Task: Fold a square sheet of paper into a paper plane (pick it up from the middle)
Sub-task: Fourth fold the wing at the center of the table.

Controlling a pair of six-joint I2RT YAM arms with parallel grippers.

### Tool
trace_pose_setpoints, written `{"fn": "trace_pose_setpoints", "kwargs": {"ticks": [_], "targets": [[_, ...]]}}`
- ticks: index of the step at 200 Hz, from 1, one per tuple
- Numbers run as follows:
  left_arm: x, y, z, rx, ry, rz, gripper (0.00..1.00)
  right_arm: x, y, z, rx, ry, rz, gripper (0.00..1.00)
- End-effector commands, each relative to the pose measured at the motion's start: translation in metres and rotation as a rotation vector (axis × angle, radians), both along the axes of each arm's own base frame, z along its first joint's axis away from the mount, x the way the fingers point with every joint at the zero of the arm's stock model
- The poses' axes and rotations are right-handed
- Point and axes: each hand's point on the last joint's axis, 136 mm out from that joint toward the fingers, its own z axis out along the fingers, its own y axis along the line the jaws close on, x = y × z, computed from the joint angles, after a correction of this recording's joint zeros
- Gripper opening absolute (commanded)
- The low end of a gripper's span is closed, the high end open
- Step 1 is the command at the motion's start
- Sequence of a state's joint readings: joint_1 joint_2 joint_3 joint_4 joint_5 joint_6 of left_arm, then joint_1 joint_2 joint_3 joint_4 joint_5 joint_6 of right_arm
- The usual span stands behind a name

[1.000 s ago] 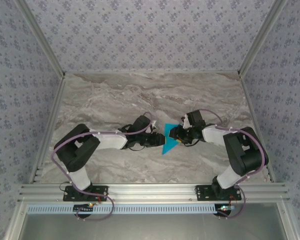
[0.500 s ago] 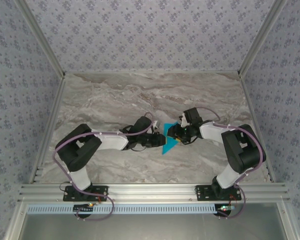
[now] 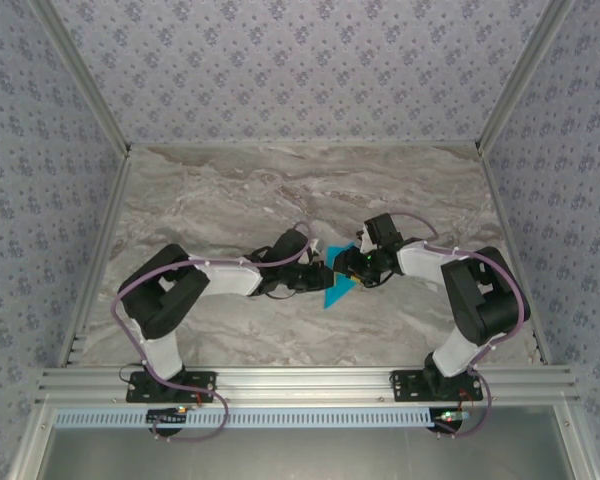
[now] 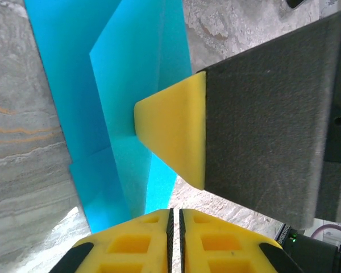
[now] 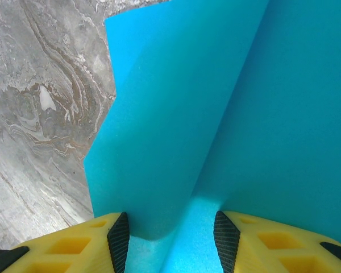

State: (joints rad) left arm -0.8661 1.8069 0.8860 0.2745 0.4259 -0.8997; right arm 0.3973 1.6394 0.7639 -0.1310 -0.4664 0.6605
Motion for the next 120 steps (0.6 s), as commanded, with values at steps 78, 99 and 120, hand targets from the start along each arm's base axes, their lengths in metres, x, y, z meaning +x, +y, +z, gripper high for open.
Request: {"fn": "trace_pose_setpoints", "kwargs": {"ticks": [78,99,120], "targets": [[0.000,0.004,-0.025,0.086,0.025,0.004,0.12,-0.029,-0.028,-0.042,-0.172,0.124,-0.014,0.50],[0.000,0.004,-0.024,0.086,0.021,0.004,0.12,-0.029,-0.030,-0.044,-0.187,0.129,-0.017,0.49],[0.001,0.004,-0.023,0.085,0.015,0.002,0.12,-0.030,-0.034,-0.048,-0.213,0.141,-0.022,0.49]]}}
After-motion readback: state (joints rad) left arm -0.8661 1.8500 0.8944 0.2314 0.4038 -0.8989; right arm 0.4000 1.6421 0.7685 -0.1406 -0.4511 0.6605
